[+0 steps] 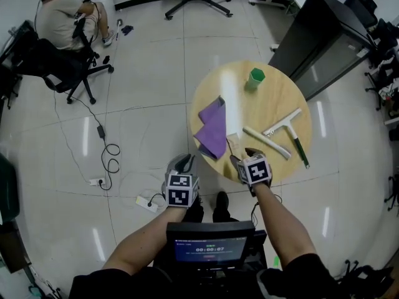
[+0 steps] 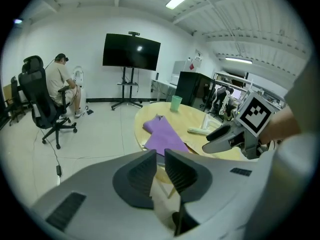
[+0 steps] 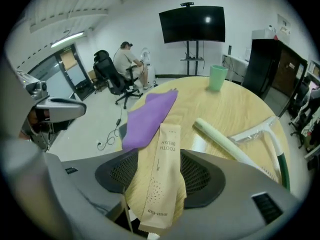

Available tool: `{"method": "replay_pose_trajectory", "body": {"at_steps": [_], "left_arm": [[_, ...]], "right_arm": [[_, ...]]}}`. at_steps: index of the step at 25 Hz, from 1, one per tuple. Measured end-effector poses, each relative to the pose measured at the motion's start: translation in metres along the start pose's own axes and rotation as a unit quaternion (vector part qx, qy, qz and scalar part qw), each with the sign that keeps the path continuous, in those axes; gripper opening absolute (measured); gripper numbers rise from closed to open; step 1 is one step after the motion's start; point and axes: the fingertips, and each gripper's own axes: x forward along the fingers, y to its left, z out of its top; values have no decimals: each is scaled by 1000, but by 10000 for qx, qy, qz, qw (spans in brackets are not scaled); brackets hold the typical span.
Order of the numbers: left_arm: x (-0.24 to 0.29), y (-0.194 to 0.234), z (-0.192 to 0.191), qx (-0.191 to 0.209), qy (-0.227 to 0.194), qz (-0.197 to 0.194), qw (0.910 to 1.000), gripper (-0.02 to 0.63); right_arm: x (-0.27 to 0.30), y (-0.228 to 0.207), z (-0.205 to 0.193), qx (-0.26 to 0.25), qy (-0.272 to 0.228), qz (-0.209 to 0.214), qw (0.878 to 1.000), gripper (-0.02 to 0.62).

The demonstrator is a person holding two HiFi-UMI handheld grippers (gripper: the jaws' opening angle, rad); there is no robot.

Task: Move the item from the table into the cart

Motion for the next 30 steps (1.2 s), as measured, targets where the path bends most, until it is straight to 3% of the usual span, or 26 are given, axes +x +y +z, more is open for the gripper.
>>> {"method": "replay_pose_trajectory", "body": {"at_steps": [5,12,14,19,22,30], "left_arm": [[18,-3,-5,220,168,-174,9995,66],[34,-7,-2,283,119,-273,9992,66],[35,-5,-1,259,80,-271,9993,66],[36,-2,-1,184,94,-252,9995,66],[36,-2,-1,140,78,-242,9996,66],[27,-11,6,261,-89,-297,9992,65]], "right_arm": [[29,-11,-6,-24,361,-262,9990,249],[51,-7,-11,33,618,-139,9980,248],[53,-8,-10,4,566,-180,9982,233],[53,-14,-11,97,534,-223,9983,66],[55,-26,-20,341,522,-302,9976,49],[43,-27,-20,381,263,-172,9988,42]]}}
